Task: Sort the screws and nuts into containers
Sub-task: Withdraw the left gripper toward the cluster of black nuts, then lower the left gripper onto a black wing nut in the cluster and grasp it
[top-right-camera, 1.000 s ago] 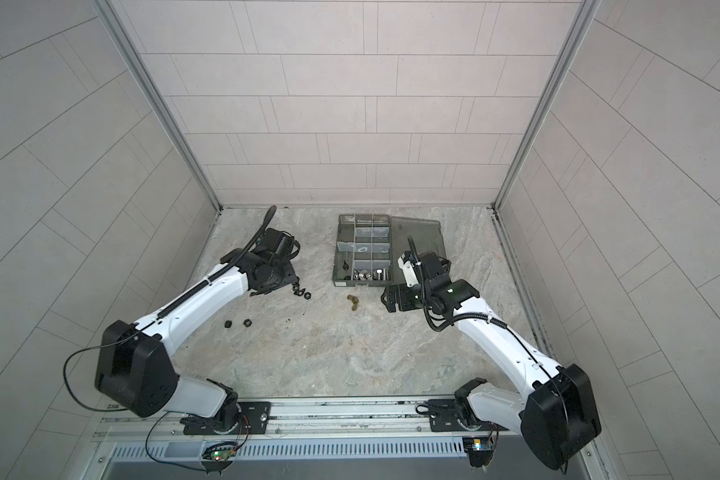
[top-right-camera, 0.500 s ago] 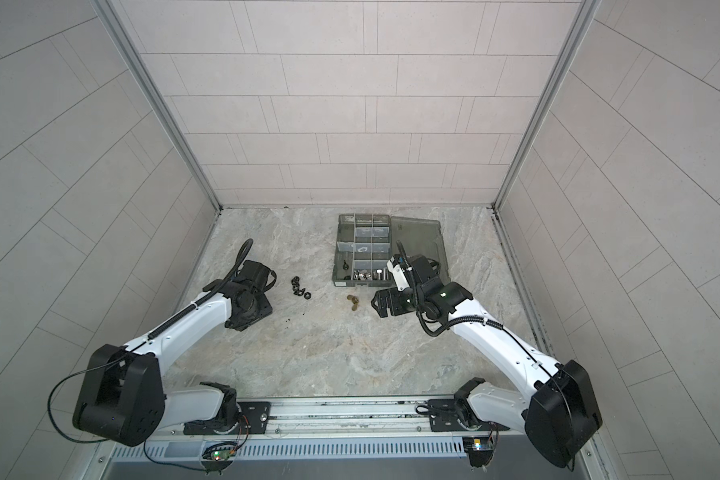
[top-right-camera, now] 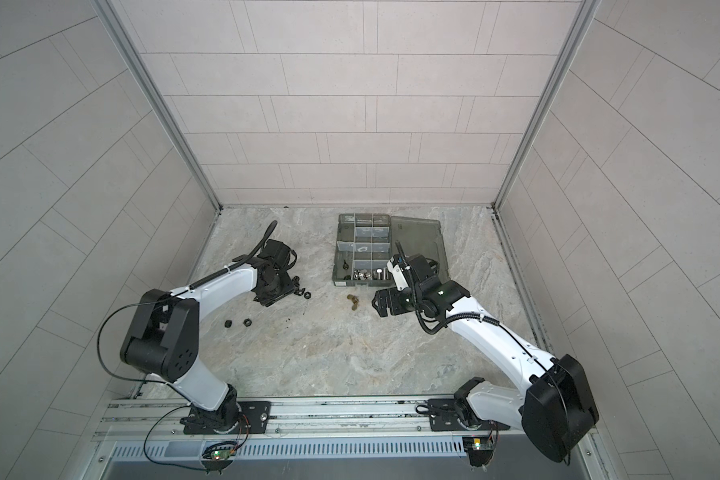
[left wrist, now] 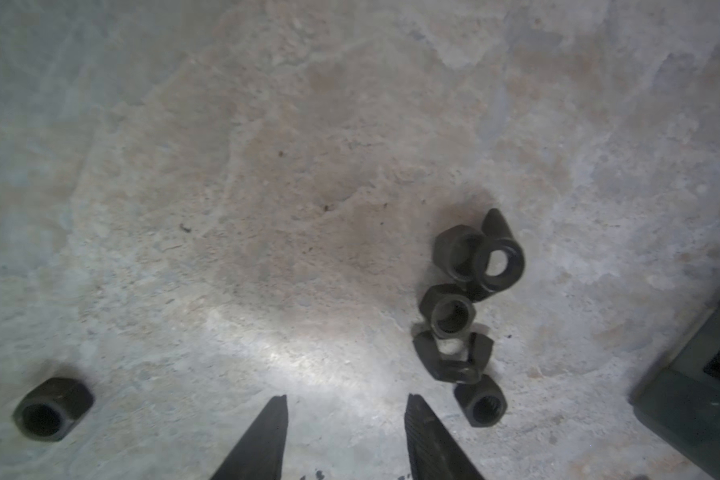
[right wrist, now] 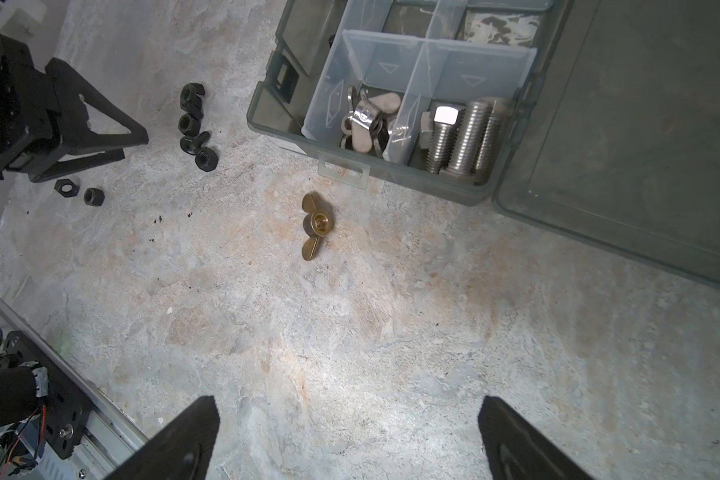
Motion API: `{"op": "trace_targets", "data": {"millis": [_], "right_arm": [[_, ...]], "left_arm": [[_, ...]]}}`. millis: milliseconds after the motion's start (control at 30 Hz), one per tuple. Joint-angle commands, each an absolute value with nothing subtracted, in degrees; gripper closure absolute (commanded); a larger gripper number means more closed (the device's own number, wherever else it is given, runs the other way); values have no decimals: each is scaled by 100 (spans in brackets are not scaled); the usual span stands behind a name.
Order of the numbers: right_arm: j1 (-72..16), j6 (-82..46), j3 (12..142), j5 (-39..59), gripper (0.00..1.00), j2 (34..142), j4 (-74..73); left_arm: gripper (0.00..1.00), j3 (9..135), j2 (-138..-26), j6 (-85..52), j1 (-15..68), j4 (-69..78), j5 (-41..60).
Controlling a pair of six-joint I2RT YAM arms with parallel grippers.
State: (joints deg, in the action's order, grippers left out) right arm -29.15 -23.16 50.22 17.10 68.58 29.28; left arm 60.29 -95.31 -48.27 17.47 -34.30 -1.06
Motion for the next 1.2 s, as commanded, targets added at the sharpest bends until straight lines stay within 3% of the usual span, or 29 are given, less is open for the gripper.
{"op": "trace_targets", "data": {"millis": [0, 633, 1167], "right_arm": [[-2915, -2278, 4997, 1576, 1, 6903, 2915], [-2718, -2162, 4957, 1579, 1, 6860, 2978], [-2646, -2161, 4918, 1624, 1, 6855, 2961]], "left_arm": [[49, 6376, -9749, -4937, 1941, -3340, -35], [50, 6888, -10516, -5054, 2076, -3392, -167], [57, 6756, -10630, -5039, 2127, -3410, -291]]}}
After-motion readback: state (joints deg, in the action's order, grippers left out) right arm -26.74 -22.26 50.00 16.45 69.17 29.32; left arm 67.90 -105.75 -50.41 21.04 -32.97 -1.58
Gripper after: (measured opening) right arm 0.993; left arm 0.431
